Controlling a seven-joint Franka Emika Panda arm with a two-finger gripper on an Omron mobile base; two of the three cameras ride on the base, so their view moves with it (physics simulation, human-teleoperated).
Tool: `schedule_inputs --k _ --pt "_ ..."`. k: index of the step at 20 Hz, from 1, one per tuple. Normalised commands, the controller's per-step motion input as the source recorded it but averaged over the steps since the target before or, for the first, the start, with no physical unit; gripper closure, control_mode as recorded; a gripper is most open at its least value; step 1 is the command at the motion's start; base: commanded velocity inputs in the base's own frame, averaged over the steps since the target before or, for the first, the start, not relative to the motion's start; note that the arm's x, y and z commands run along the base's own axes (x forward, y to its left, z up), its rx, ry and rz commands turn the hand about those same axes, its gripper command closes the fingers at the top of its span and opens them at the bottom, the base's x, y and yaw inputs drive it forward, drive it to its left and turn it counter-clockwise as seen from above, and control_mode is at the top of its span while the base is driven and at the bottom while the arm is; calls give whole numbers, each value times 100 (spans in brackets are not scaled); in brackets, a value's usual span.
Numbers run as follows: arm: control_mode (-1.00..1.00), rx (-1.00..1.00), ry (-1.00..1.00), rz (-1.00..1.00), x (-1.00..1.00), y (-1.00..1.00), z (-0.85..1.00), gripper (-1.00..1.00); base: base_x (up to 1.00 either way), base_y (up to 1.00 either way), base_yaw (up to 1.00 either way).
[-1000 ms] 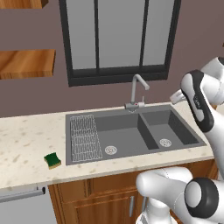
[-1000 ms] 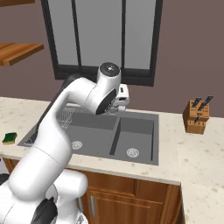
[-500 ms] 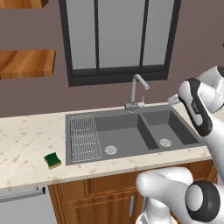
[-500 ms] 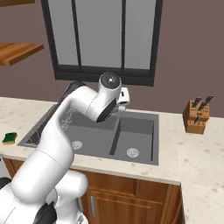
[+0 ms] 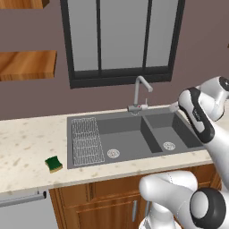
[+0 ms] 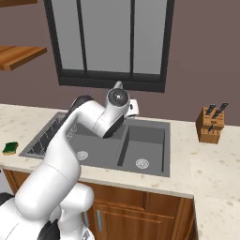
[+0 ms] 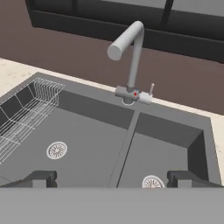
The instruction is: Soak the sponge with water for a few seconds and then drop it inside the sink.
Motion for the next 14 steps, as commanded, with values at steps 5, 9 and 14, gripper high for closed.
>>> schedule_inputs --k 5,9,14 --pt "-100 0 -11 0 8 0 -8 -100 0 0 0" --pt "-100 0 -8 0 15 0 -7 -100 0 0 0" --pt "-100 0 -15 0 9 0 -2 -100 0 0 0"
